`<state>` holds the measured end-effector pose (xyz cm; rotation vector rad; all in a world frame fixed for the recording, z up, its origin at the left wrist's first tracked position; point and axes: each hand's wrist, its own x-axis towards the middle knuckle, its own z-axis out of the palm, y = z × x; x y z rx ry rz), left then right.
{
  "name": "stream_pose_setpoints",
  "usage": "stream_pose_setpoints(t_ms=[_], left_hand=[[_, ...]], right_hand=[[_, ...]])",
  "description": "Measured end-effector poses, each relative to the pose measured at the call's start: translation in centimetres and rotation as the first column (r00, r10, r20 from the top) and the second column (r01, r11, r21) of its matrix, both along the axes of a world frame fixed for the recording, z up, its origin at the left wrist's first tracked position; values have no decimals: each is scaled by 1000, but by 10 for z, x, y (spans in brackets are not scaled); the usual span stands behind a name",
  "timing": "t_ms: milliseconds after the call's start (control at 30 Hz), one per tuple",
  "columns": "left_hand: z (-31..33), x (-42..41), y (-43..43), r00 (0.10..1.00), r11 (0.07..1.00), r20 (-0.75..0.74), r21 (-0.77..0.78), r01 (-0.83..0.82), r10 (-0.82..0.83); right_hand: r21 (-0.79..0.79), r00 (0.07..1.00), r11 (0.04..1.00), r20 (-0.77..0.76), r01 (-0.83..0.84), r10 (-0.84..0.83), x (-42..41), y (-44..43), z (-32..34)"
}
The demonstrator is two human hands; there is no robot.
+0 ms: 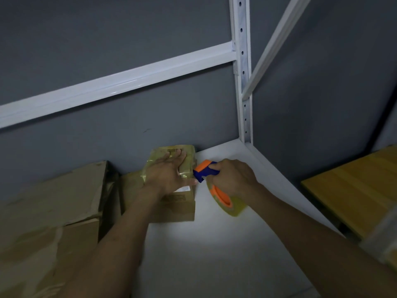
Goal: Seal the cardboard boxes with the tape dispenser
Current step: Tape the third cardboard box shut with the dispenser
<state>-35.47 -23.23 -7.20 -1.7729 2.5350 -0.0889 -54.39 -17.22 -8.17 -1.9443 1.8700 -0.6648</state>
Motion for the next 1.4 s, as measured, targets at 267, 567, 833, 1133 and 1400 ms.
stream_pose_setpoints(t_ms=[267, 567, 833, 1133, 1400], left_hand=[[-2, 22, -3, 997, 996, -64, 69, 48, -44], [1, 50, -24, 991, 996, -132, 90, 7, 5], [-6, 35, -21, 989, 999, -139, 34, -41, 45], [1, 45, -31, 998, 995, -61, 95, 23, -18], [-10, 54, -33, 993, 999, -116, 28, 29, -26]], right_hand=[[6, 979, 979, 21, -202, 202, -44, 14, -4], [53, 941, 987, -297, -152, 161, -93, 19, -15], [32, 945, 998, 323, -61, 47, -55, -11, -21], [331, 730, 944, 644, 4, -229, -64, -53, -50], [206, 706, 978, 691, 18, -159, 35, -74, -26]])
